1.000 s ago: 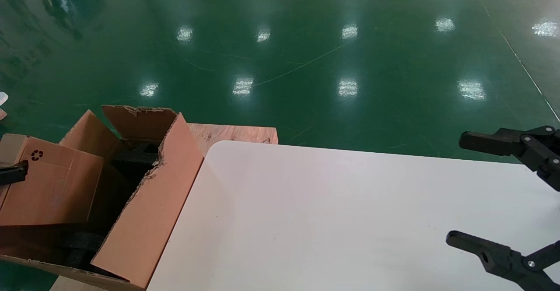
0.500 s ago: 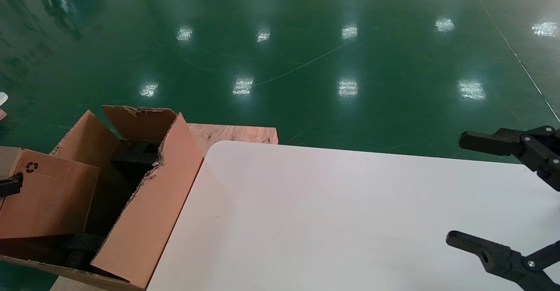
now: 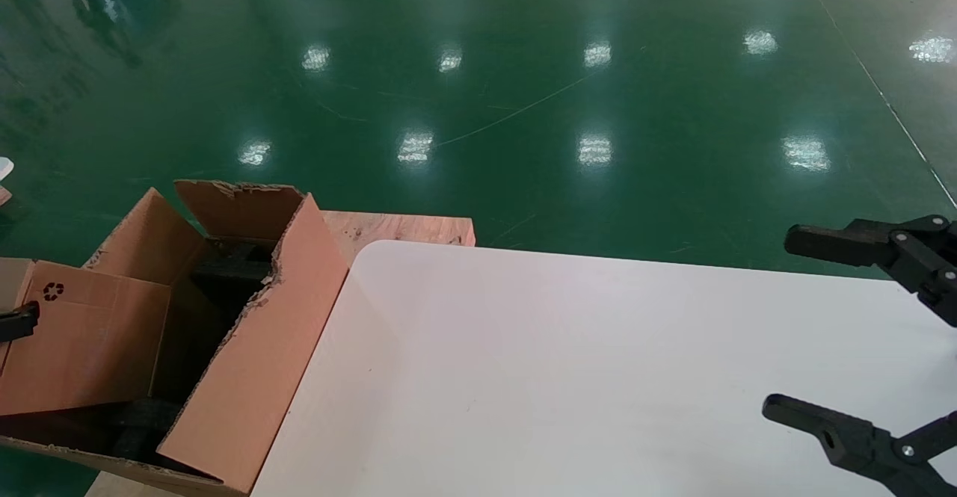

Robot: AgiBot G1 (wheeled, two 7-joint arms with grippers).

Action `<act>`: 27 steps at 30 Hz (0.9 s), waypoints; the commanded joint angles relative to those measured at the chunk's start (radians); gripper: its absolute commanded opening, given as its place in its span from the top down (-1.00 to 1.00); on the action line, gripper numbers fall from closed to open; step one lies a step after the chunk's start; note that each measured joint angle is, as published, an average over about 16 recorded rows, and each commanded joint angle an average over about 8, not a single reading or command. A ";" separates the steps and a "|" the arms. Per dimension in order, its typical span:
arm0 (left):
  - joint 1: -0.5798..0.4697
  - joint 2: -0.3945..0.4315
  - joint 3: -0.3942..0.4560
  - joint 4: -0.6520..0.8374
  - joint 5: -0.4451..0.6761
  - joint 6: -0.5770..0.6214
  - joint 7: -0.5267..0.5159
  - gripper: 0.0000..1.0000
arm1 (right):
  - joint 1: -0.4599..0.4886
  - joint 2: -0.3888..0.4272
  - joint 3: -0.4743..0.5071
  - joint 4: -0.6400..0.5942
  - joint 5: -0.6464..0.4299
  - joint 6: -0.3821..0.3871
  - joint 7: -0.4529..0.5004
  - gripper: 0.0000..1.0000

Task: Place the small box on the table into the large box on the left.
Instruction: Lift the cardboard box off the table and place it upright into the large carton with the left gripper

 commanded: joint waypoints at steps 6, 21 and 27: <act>0.000 0.000 0.000 0.000 0.001 0.002 -0.001 -1.00 | 0.000 0.000 0.000 0.000 0.000 0.000 0.000 -1.00; 0.002 0.002 -0.005 0.000 0.011 -0.001 0.000 -1.00 | 0.000 0.000 0.000 0.000 0.000 0.000 0.000 -1.00; 0.003 0.002 -0.005 0.000 0.012 -0.001 0.000 -1.00 | 0.000 0.000 0.000 0.000 0.000 0.000 0.000 -1.00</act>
